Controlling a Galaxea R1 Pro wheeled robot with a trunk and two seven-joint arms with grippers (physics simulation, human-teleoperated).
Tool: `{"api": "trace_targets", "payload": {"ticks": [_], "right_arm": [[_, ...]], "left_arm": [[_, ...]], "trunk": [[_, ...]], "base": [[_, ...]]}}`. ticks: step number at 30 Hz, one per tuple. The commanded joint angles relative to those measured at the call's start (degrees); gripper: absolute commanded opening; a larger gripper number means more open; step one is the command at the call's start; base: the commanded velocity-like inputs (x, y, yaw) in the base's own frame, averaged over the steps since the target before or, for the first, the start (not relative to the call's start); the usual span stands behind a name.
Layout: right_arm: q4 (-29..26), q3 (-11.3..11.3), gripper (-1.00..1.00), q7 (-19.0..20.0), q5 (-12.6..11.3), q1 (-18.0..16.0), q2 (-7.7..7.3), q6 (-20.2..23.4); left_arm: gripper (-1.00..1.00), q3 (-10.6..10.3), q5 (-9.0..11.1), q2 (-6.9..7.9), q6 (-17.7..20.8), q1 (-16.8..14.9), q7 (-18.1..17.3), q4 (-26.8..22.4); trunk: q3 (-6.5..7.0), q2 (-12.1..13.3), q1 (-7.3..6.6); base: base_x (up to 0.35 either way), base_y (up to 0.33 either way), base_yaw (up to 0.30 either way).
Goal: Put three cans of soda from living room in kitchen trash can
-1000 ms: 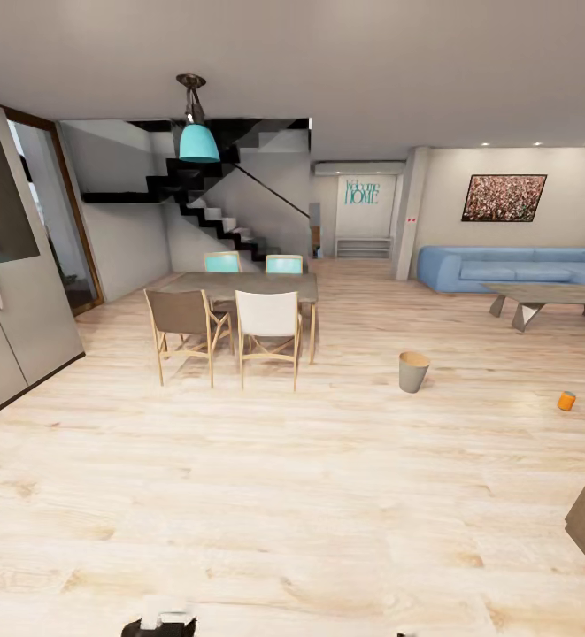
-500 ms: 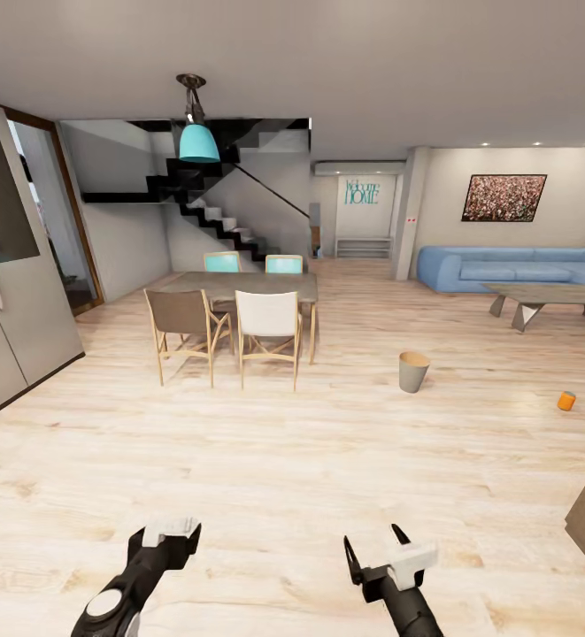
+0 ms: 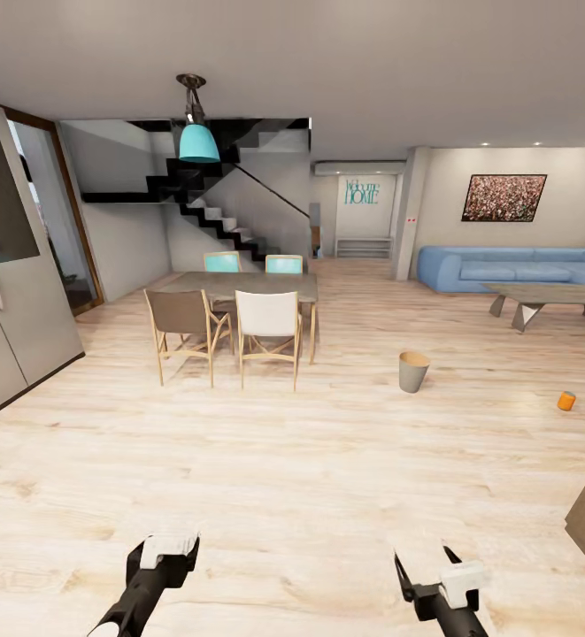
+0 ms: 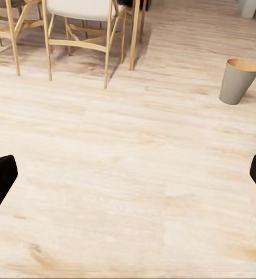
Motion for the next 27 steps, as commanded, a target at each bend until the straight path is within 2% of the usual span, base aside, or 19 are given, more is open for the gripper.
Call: {"api": "trace_targets", "payload": {"ticks": [1, 11, 27], "right_arm": [[0.5, -0.1, 1.0, 0.0, 0.0, 0.0, -0.02, 0.0], [2.1, -0.8, 1.0, 0.1, 0.0, 0.0, -0.4, -0.1], [2.9, -1.8, 1.0, 0.1, 0.0, 0.0, -0.14, -0.1]], "left_arm": [[1.0, 0.0, 0.0, 0.11, -0.2, 0.0, 0.0, 0.6], [1.0, 0.0, 0.0, 0.47, -1.0, 0.0, 0.0, 2.8], [1.0, 0.1, -0.3, 0.6, -1.2, 0.0, -0.1, 4.0]], "trunk": [[0.0, 0.0, 0.0], [0.0, 0.0, 0.0], [0.0, 0.0, 0.0]], "base": [[0.0, 0.0, 0.0], [0.0, 0.0, 0.0], [0.006, 0.002, 0.0]]}}
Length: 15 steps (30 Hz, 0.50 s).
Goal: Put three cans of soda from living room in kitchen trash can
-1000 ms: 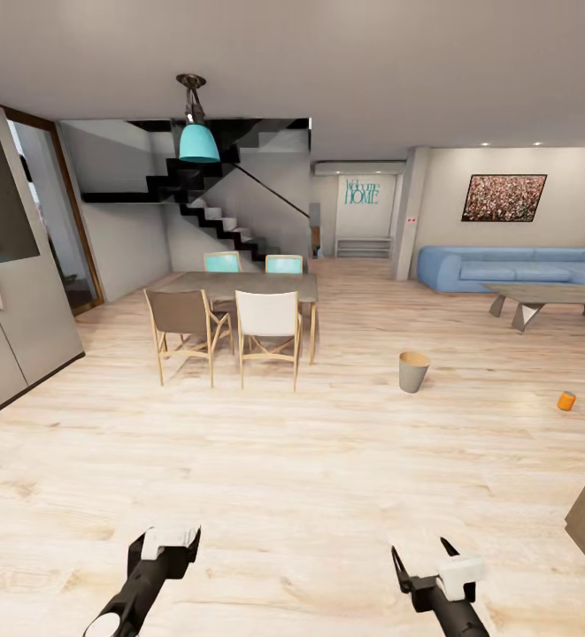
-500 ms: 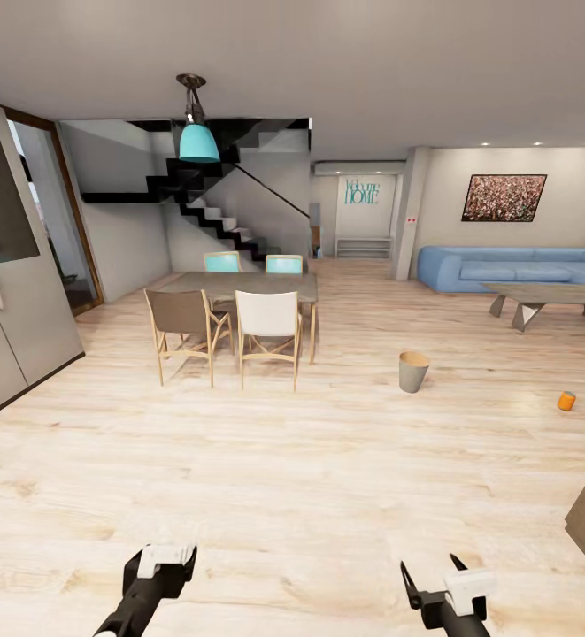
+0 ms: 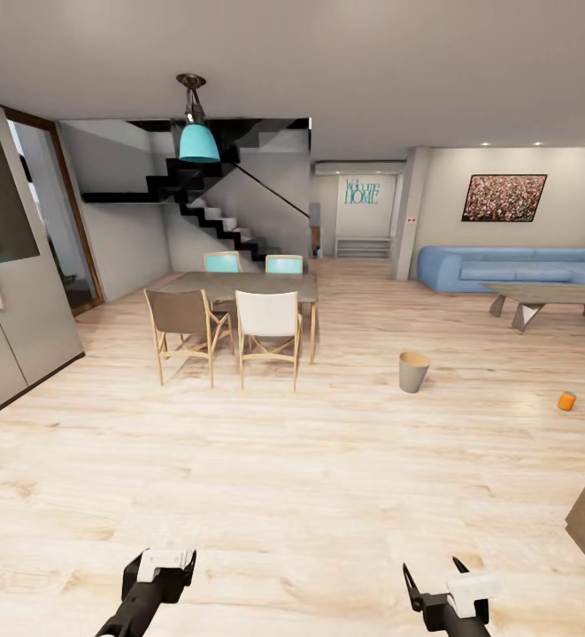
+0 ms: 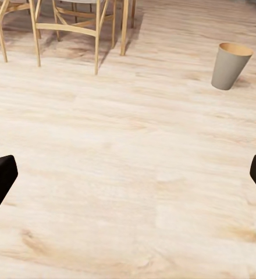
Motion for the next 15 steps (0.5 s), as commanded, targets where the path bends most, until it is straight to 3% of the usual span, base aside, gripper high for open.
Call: {"api": "trace_targets", "payload": {"ticks": [1, 15], "right_arm": [[0.0, 0.0, 1.0, 0.0, 0.0, 0.0, 0.03, 0.0], [0.0, 0.5, 1.0, -0.4, 0.0, 0.0, 0.23, 0.0]], "left_arm": [[1.0, 0.0, 0.1, 0.0, 0.0, 0.0, 0.0, 0.3], [1.0, 0.0, 0.4, 0.08, 0.0, 0.0, 0.0, 2.1]], "trunk": [[0.0, 0.0, 0.0], [0.04, 0.0, 0.0]], "base": [[0.071, 0.036, 0.0], [0.148, 0.108, -0.014]]}}
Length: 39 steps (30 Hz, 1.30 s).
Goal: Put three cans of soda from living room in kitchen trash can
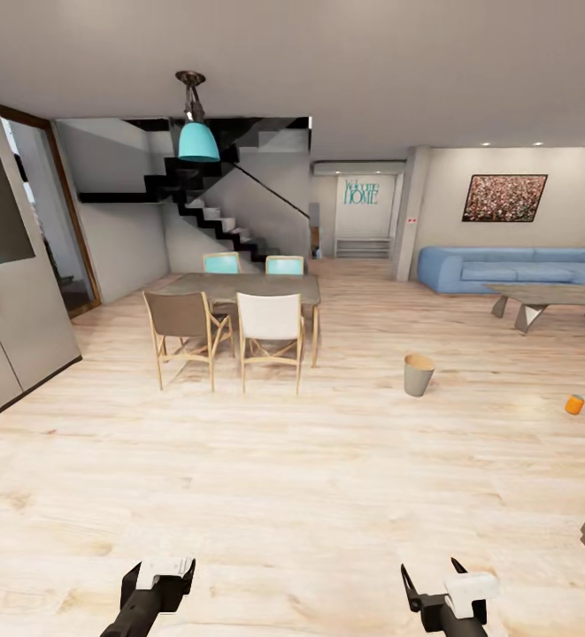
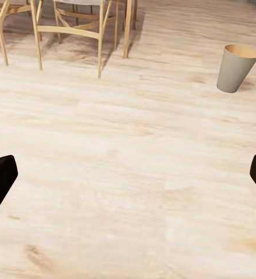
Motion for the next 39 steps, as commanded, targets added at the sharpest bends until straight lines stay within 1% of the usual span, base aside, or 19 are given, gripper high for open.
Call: {"api": "trace_targets", "payload": {"ticks": [1, 25, 39], "right_arm": [[0.0, 0.0, 1.0, 0.0, 0.0, 0.0, 0.0, 0.0], [0.1, 0.1, 1.0, 0.3, 0.0, 0.0, 0.02, 0.0], [0.2, 0.3, 1.0, 0.4, 0.0, 0.0, 0.01, 0.0]], "left_arm": [[1.0, 0.0, 0.0, -0.02, 0.0, 0.0, 0.0, 0.0], [1.0, 0.0, -0.3, -0.01, 0.0, 0.0, 0.0, 0.1], [1.0, -0.1, -0.5, -0.03, 0.0, 0.0, 0.0, 0.1]], "trunk": [[0.02, 0.0, 0.0], [0.85, 0.0, 0.0], [0.92, 0.0, 0.0]], "base": [[0.172, 0.136, -0.12], [0.176, 0.14, -0.211], [0.155, 0.121, -0.036]]}}
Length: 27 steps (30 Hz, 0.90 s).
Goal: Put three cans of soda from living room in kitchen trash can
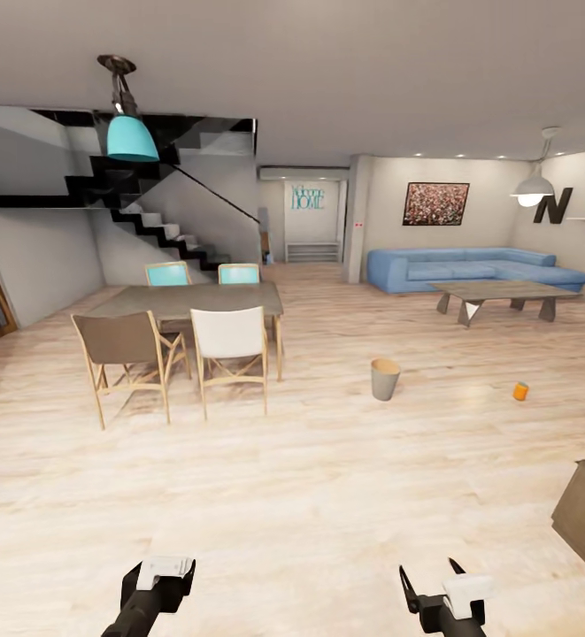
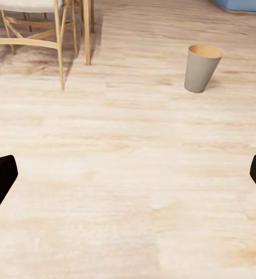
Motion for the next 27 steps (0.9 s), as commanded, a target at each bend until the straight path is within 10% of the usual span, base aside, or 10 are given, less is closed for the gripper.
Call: {"api": "trace_targets", "payload": {"ticks": [1, 27], "right_arm": [[0.0, 0.0, 1.0, 0.0, 0.0, 0.0, 0.0, 0.0], [0.5, 0.1, 1.0, -0.1, -0.1, 0.0, 0.42, 0.1]], "left_arm": [[1.0, 0.0, 0.0, 0.0, 0.0, 0.0, 0.0, 0.0], [1.0, -0.1, -0.1, -0.04, 0.0, 0.0, 0.1, 0.0]], "trunk": [[0.0, 0.0, 0.0], [-0.27, 0.0, 0.0]], "base": [[0.141, 0.11, -0.001], [0.078, 0.046, -0.041]]}}
